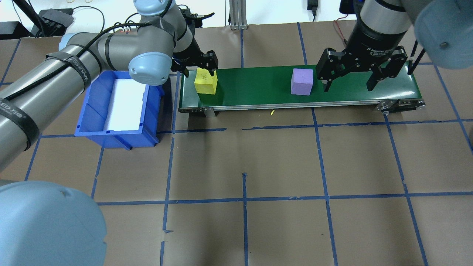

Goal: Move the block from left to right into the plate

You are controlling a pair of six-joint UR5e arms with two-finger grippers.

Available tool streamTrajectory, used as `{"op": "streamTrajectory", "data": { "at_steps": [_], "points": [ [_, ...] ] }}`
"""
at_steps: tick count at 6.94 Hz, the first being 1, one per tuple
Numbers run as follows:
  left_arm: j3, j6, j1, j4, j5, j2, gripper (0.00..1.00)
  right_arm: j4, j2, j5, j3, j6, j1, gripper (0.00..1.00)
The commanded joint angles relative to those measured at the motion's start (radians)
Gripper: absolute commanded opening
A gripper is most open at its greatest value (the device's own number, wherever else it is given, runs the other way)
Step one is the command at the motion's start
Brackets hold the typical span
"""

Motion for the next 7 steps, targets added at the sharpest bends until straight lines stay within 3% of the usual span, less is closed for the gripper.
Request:
{"op": "streamTrajectory", "data": {
  "at_steps": [1,2,3,4,7],
  "points": [
    [0.0,0.023,0.015,-0.118,0.058,0.117,1.0,-0.09,0.074,0.008,0.041,0.004,0.0,1.0],
    [-0.009,0.064,0.034,-0.181,0.125,0.159,1.0,-0.197,0.091,0.008,0.104,0.0,0.0,1.0],
    [-0.012,0.092,0.073,-0.279,0.148,0.208,1.0,-0.3,0.102,0.0,0.154,0.0,0.0,1.0],
    [-0.028,0.094,0.107,-0.371,0.149,0.271,1.0,-0.345,0.121,-0.002,0.166,0.003,0.0,1.0],
    [-0.121,0.1,0.141,-0.424,0.153,0.412,1.0,-0.405,0.183,0.009,0.106,-0.003,-0.078,1.0]
  ]
}}
